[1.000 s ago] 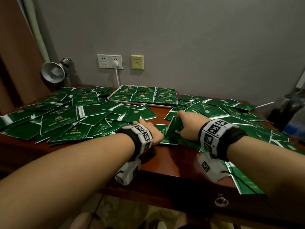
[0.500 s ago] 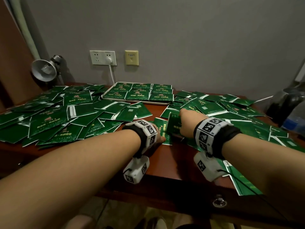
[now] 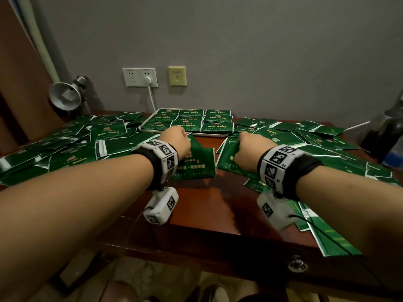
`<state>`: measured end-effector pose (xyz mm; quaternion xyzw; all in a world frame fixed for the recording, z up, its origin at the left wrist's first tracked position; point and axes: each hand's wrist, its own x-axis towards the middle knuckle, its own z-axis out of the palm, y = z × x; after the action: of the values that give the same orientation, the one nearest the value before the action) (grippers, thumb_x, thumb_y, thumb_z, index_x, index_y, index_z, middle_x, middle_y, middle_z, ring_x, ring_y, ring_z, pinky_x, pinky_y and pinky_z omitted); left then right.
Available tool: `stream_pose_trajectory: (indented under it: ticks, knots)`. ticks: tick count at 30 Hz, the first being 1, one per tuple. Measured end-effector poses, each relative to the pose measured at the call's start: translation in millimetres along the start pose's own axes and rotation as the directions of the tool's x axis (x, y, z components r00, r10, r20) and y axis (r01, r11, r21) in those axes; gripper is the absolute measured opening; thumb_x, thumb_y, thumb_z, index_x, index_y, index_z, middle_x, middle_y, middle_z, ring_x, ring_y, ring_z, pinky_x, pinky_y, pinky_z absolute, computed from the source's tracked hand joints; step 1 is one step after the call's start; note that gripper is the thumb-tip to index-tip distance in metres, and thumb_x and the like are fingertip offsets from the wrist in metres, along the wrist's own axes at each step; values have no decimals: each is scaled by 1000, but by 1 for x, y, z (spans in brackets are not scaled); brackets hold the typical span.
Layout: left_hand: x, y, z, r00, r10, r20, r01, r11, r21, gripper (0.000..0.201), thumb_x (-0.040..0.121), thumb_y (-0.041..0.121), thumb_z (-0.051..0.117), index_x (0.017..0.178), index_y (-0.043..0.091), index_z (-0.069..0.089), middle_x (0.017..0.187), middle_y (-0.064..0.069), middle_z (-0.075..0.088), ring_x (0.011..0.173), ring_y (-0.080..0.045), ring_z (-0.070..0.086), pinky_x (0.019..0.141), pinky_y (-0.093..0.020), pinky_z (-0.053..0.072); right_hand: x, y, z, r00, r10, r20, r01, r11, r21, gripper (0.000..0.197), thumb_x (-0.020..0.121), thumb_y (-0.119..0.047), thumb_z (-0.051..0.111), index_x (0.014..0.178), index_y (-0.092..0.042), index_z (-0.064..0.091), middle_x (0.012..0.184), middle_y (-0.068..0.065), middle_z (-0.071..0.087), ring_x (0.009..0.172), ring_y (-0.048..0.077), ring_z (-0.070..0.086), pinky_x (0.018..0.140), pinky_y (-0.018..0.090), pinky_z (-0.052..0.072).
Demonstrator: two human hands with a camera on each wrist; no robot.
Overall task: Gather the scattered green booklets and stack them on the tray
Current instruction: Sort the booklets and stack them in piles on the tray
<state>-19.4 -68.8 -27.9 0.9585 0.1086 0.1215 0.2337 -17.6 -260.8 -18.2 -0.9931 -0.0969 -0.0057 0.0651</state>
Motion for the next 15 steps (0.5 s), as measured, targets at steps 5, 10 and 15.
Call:
stream_pose_trajectory:
  ticks: [5, 10, 15]
  knots:
    - [0, -19, 8, 986, -72, 150, 57, 993, 100, 35, 89, 6, 47, 123, 11, 53, 121, -11, 58, 101, -27, 58, 81, -34, 50, 2, -12, 11, 997, -9, 78, 10, 1000, -22, 35, 90, -20, 54, 119, -7, 40, 88, 4, 53, 81, 25, 55, 64, 33, 44]
    - [-6, -26, 19, 917, 95, 387, -194, 955, 226, 61, 88, 39, 63, 140, 16, 42, 137, -12, 45, 117, -27, 53, 94, -35, 49, 5, -10, 25, 995, -49, 87, 65, 979, -193, 54, 79, -42, 67, 113, -13, 36, 120, 11, 52, 110, 32, 51, 86, 40, 47]
    - [-4, -39, 37, 890, 43, 454, -279, 839, 468, 106, 63, 76, 69, 146, 20, 32, 141, -11, 38, 130, -29, 37, 108, -42, 37, 12, -11, 35, 966, -71, 250, 147, 942, -302, 84, 65, -60, 78, 121, -10, 40, 118, 8, 58, 109, 29, 54, 89, 39, 49]
